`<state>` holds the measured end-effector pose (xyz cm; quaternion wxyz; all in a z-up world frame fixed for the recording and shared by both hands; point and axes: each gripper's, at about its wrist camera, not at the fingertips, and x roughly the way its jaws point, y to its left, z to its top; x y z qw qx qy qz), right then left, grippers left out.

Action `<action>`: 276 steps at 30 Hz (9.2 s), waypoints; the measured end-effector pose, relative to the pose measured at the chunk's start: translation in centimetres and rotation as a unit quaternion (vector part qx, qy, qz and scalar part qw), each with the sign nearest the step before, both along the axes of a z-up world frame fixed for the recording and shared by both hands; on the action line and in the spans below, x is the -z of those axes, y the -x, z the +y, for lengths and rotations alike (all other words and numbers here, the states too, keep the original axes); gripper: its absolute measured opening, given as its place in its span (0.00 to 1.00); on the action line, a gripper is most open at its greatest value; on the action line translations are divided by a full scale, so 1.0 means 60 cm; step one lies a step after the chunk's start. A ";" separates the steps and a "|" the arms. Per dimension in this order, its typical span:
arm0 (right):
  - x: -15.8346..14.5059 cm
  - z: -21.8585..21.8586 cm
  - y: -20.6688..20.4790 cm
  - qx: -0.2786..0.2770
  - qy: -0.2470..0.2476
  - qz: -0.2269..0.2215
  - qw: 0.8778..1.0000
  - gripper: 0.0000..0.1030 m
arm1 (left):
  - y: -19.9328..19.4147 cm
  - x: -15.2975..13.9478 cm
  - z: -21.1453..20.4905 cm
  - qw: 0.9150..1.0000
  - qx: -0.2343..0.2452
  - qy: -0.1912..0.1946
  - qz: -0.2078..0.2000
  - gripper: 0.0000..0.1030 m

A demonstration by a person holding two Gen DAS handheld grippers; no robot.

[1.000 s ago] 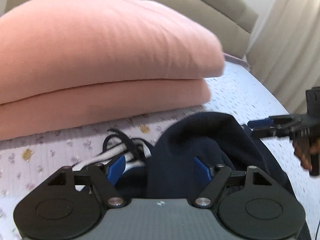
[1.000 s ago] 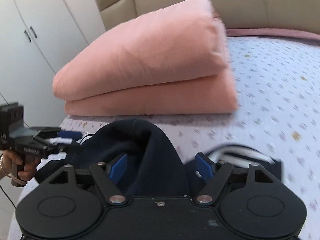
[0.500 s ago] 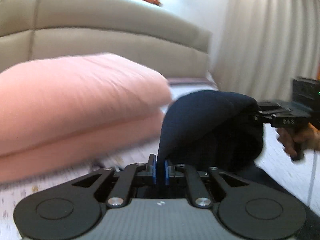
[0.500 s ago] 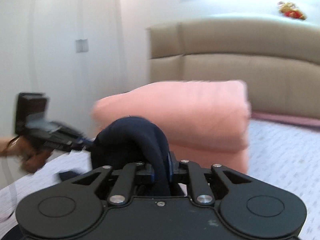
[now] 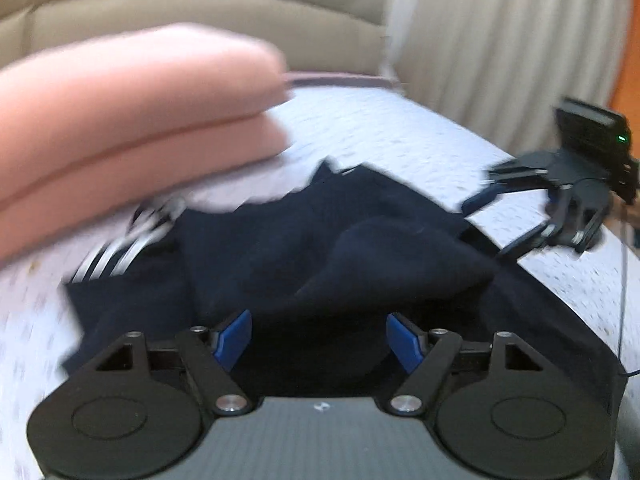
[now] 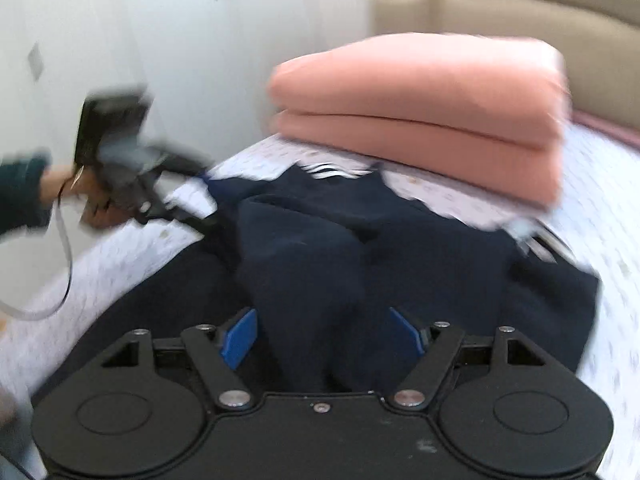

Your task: Fold large clothes

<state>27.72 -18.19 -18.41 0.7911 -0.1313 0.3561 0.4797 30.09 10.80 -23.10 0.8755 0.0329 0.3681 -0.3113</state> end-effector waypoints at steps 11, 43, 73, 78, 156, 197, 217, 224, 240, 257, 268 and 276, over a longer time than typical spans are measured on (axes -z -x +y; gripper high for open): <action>-0.026 0.053 0.032 0.079 0.019 -0.181 0.980 0.10 | 0.004 -0.019 -0.122 0.976 0.084 -0.134 -0.152 0.05; 0.134 0.039 0.104 0.124 0.122 0.042 0.984 0.93 | 0.086 0.083 -0.136 0.988 -0.051 -0.107 0.094 0.99; 0.132 -0.428 0.372 0.443 -0.112 0.201 0.866 0.92 | 0.433 0.098 0.113 0.908 -0.327 0.145 0.217 0.71; 0.143 -0.454 0.406 0.412 -0.164 0.240 0.863 0.92 | 0.447 0.121 0.085 0.899 -0.285 0.199 0.267 0.53; -0.078 -0.286 -0.021 0.389 -0.306 0.137 0.858 0.08 | 0.056 -0.101 0.073 0.924 -0.307 0.225 0.046 0.06; 0.184 0.013 -0.163 0.306 -0.018 -0.037 0.951 1.00 | -0.187 0.136 -0.079 0.947 -0.292 -0.112 -0.069 1.00; 0.079 -0.093 -0.077 0.238 -0.096 -0.044 0.965 0.99 | -0.106 0.026 0.046 0.962 -0.257 -0.033 -0.091 1.00; 0.149 0.028 -0.001 0.039 0.074 -0.028 0.996 1.00 | -0.062 0.053 -0.150 0.990 0.031 -0.132 -0.037 1.00; 0.065 -0.030 0.107 -0.012 -0.013 -0.025 1.000 0.99 | -0.002 0.007 -0.157 0.991 0.075 -0.086 -0.065 1.00; 0.183 -0.133 0.157 0.054 0.148 -0.076 0.985 1.00 | 0.069 0.113 0.002 0.990 0.007 -0.140 -0.008 1.00; 0.093 -0.153 0.124 0.199 0.052 0.016 0.978 1.00 | 0.070 0.062 0.138 0.977 -0.196 0.024 0.075 1.00; 0.071 0.006 0.126 0.131 0.030 -0.014 0.991 1.00 | -0.052 0.140 0.245 0.897 -0.310 0.273 0.159 1.00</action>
